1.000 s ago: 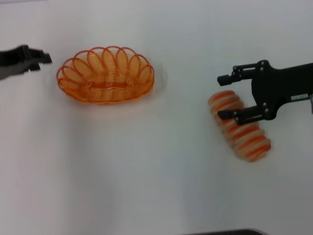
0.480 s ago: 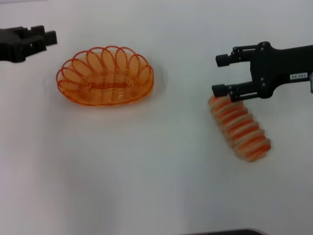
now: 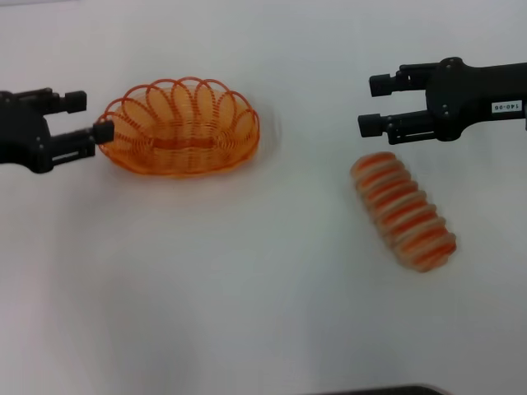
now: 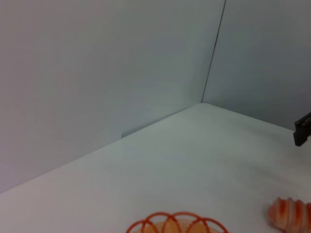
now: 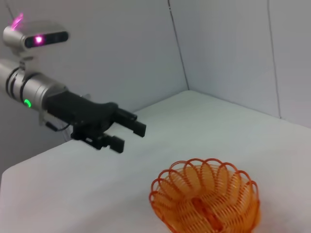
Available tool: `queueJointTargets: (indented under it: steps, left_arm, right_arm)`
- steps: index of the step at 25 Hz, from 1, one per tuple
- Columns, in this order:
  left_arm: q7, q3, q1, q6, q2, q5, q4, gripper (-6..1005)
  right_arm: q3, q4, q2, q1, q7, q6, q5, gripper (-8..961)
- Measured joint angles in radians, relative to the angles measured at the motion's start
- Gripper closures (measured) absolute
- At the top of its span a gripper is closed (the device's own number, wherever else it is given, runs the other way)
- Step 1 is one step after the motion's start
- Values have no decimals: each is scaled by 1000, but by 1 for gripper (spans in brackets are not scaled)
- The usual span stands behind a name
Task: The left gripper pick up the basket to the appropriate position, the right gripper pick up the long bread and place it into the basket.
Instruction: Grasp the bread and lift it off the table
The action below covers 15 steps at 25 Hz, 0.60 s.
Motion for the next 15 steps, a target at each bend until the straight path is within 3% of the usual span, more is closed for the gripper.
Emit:
queueJointTargets:
  steps: [9, 12, 15]
  left_arm:
    - [34, -3, 7, -12, -1, 50, -16, 297]
    - [36, -1, 10, -18, -1, 51, -19, 158]
    - [36, 0, 12, -24, -2, 58, -25, 95]
  right_arm:
    - [9, -3, -10, -9, 62, 36, -9, 150]
    - [5, -4, -20, -11, 79, 38, -15, 149]
    - [2, -17, -37, -1, 132, 31, -38, 150]
